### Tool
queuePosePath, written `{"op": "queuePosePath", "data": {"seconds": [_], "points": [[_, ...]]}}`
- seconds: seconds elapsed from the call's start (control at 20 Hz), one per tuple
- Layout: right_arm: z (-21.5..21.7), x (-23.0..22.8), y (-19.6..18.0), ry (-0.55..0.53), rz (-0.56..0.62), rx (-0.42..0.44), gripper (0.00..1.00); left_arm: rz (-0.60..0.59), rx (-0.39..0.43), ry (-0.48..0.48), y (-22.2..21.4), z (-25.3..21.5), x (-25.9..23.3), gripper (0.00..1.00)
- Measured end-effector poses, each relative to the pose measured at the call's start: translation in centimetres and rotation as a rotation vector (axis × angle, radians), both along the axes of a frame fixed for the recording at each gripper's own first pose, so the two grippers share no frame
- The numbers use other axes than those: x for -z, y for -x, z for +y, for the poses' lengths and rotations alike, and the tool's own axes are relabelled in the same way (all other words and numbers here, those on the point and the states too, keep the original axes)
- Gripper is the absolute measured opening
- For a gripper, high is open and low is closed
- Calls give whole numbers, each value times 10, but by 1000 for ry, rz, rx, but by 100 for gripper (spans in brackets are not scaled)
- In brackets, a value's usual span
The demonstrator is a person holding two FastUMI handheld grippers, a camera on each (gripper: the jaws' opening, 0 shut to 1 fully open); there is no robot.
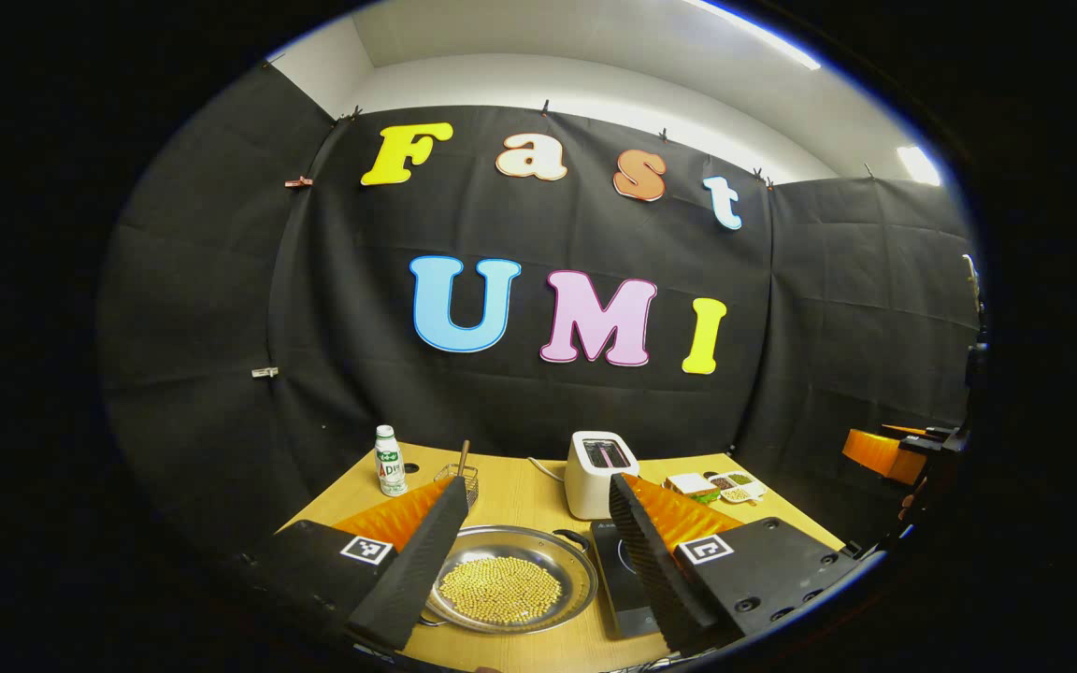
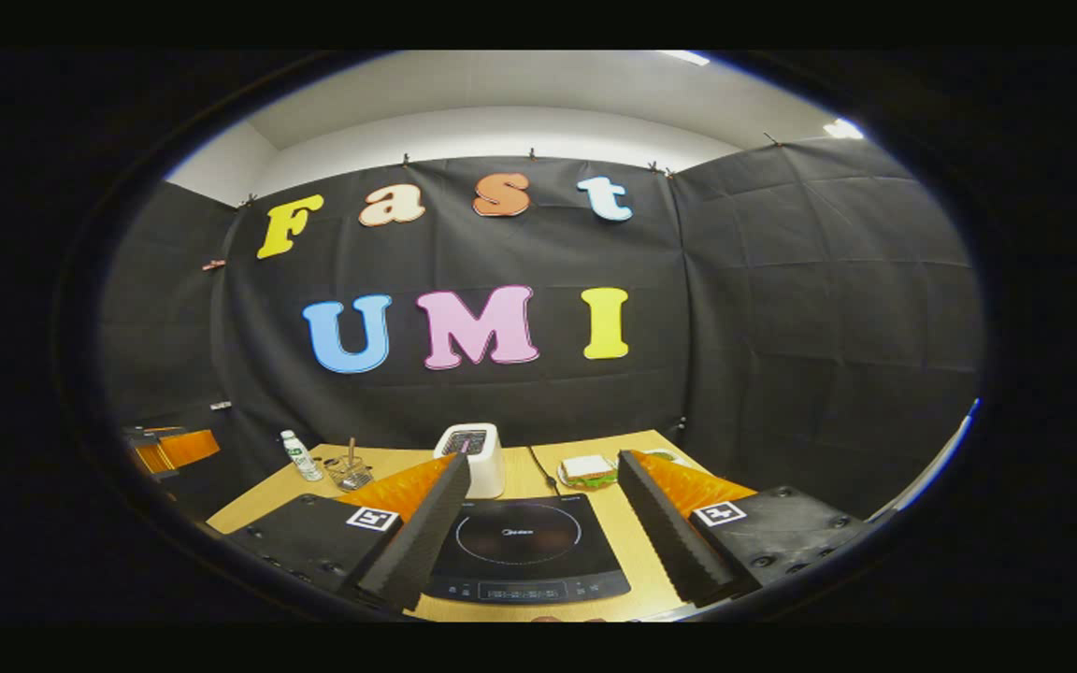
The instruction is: First push the handle of the pot to place it horizontally, then grasp the pot with both hands and set it on the induction cooktop.
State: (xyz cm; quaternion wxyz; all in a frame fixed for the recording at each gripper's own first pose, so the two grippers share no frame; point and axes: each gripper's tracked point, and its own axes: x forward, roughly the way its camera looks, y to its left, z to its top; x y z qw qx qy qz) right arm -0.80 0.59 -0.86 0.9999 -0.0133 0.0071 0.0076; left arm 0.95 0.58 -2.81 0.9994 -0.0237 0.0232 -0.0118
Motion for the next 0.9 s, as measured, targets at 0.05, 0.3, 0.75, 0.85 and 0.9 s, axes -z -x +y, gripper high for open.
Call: {"op": "queuePosePath", "data": {"seconds": [0.05, 0.3, 0.75, 0.85, 0.9], "points": [[1, 1, 0, -1, 5, -1, 98, 8, 0, -1, -1, 1, 2, 95], [3, 7, -2, 1, 17, -6, 98, 85, -1, -11, -4, 9, 26, 95], [6, 18, 1, 12, 48, -11, 99, 264, -6, 13, -9, 33, 87, 66], [6, 20, 2, 17, 52, -13, 99, 299, 2, 42, -9, 37, 99, 48], [5, 20, 2, 20, 54, -14, 99, 313, 14, 56, -10, 38, 106, 44]]}}
